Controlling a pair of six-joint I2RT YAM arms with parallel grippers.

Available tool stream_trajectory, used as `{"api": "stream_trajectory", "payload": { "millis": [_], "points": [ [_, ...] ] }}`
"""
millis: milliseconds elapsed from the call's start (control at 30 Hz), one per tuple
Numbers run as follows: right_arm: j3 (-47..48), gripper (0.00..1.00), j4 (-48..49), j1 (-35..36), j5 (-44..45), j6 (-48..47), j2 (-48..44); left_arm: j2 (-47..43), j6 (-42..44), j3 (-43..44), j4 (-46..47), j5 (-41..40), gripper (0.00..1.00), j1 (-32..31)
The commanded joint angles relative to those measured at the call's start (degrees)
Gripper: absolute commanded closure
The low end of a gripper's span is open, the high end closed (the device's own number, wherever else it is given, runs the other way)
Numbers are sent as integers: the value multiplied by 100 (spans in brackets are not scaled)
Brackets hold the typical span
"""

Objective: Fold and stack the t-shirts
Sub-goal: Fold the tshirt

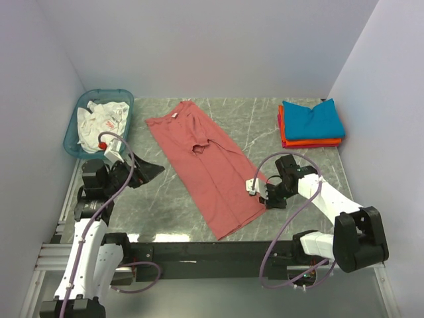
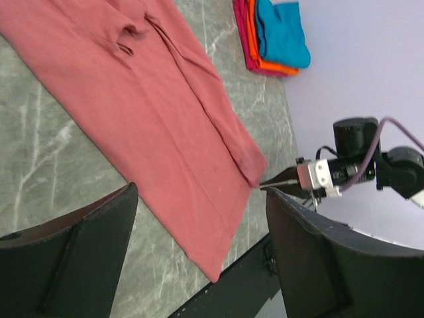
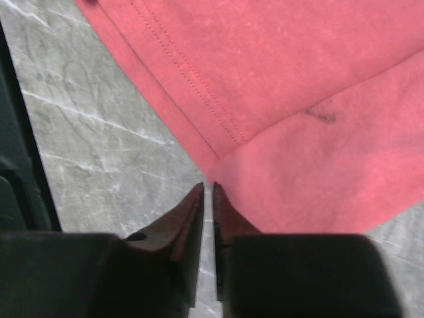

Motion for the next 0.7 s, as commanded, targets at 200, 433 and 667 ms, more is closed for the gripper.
{"api": "stream_trajectory", "payload": {
  "millis": [200,433,667],
  "points": [
    [395,67,-2,108,-147,399,-51,377,339,450,295,-962,18,-1956],
    [1793,56,-1179,-1340,-1525,-240,-509,290,1191,318,893,-2501,14,-4305],
    [1234,17,-111,-1993,-2712,-629,-1246,1624,1894,940,481,-4863,16,-7063]
  ]
}}
